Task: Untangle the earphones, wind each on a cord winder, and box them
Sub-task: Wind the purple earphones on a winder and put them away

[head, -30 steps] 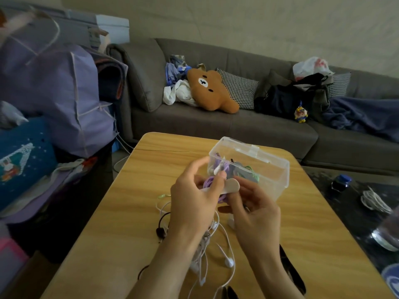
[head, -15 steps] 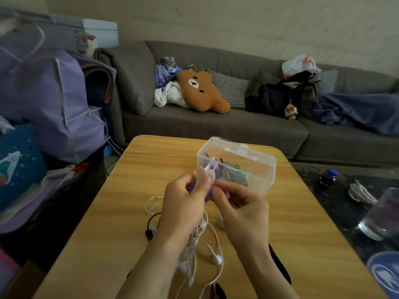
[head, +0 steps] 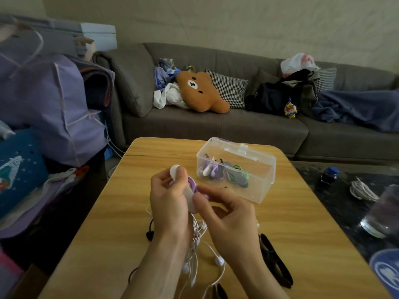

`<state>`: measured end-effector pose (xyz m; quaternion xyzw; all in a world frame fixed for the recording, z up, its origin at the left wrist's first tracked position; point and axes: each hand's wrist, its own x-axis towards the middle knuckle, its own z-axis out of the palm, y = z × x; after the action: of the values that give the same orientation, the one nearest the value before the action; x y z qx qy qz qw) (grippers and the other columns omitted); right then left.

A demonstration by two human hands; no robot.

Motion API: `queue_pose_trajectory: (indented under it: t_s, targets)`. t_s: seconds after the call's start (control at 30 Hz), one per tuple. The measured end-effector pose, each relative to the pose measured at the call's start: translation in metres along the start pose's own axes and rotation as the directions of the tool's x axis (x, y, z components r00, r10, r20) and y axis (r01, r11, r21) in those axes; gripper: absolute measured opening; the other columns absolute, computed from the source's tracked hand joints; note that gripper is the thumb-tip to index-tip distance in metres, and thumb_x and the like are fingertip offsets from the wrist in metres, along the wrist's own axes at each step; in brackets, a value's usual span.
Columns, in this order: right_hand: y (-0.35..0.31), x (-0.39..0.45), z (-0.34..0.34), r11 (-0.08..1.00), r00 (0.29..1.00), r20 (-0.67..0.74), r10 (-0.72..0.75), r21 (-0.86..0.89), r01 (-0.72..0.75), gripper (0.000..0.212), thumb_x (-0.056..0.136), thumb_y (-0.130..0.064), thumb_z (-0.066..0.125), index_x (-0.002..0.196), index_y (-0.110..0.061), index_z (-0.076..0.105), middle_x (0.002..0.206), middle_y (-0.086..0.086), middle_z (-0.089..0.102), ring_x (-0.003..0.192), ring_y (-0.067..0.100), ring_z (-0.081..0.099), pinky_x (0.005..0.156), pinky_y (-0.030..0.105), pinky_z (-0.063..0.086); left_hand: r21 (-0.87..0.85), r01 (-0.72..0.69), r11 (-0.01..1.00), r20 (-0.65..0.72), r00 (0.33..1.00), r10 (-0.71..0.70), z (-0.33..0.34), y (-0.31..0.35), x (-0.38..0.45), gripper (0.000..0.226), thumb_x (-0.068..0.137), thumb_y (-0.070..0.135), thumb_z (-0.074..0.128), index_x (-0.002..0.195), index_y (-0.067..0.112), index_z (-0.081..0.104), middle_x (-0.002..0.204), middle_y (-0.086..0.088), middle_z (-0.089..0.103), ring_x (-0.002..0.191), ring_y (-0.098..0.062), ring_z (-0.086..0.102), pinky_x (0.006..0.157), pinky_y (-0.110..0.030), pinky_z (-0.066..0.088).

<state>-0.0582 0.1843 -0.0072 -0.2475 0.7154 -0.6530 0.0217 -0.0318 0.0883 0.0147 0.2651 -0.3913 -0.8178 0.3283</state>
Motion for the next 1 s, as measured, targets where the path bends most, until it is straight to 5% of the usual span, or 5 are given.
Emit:
queue_pose_trajectory:
  t_s: [0.2,0.53,0.67,0.83,1.0]
  targets:
    - [0.002,0.0,0.002,0.998,0.996,-0.081,-0.044,0.052,0.048,0.035,0.073,-0.005,0.087,0.098,-0.027,0.08,0.091,-0.006,0.075,0.084,0.014,0.074,0.077,0.027,0.06,-0.15,-0.025,0.988,-0.016,1.0,0.023,0.003,-0.001,-0.007,0.01,0.09,0.017,0.068,0.096,0.016,0.06,0.081,-0.01,0.062,0.07,-0.026,0.062,0.067,-0.044,0.054]
    - [0.001,0.014,-0.024,1.0,0.995,-0.098,0.021,-0.017,-0.023,0.02,0.08,-0.013,0.081,0.089,-0.031,0.078,0.082,-0.009,0.077,0.075,0.008,0.072,0.07,0.023,0.058,0.336,-0.138,0.932,-0.021,0.988,0.154,-0.007,-0.004,0.0,0.009,0.08,0.02,0.081,0.083,0.017,0.074,0.081,0.003,0.075,0.077,-0.014,0.072,0.065,-0.025,0.053]
    - [0.003,0.014,-0.021,0.999,0.992,-0.123,0.001,-0.044,-0.007,0.012,0.082,-0.023,0.079,0.093,-0.027,0.079,0.087,-0.007,0.076,0.08,0.007,0.072,0.07,0.022,0.058,0.159,-0.011,0.987,-0.089,0.996,0.025,-0.005,-0.006,0.001,0.007,0.083,0.011,0.077,0.088,0.01,0.072,0.087,-0.007,0.075,0.085,-0.026,0.073,0.077,-0.037,0.059]
    - [0.003,0.015,-0.024,0.999,0.995,-0.097,-0.019,-0.041,0.015,0.025,0.081,-0.035,0.072,0.103,-0.023,0.077,0.087,-0.003,0.076,0.073,0.016,0.074,0.065,0.03,0.061,-0.089,0.122,0.989,-0.072,0.989,-0.128,-0.001,0.001,-0.001,0.007,0.088,0.007,0.068,0.092,0.002,0.066,0.089,-0.015,0.073,0.076,-0.022,0.072,0.058,-0.023,0.059]
    - [-0.002,0.016,-0.02,0.886,0.984,-0.033,0.175,0.441,-0.143,0.02,0.087,-0.017,0.067,0.098,-0.002,0.076,0.092,0.013,0.077,0.08,0.027,0.075,0.069,0.027,0.061,-0.135,0.116,0.984,-0.037,0.992,-0.122,-0.001,0.001,-0.002,0.008,0.088,0.007,0.067,0.092,0.001,0.065,0.087,-0.014,0.073,0.072,-0.018,0.073,0.061,-0.024,0.06]
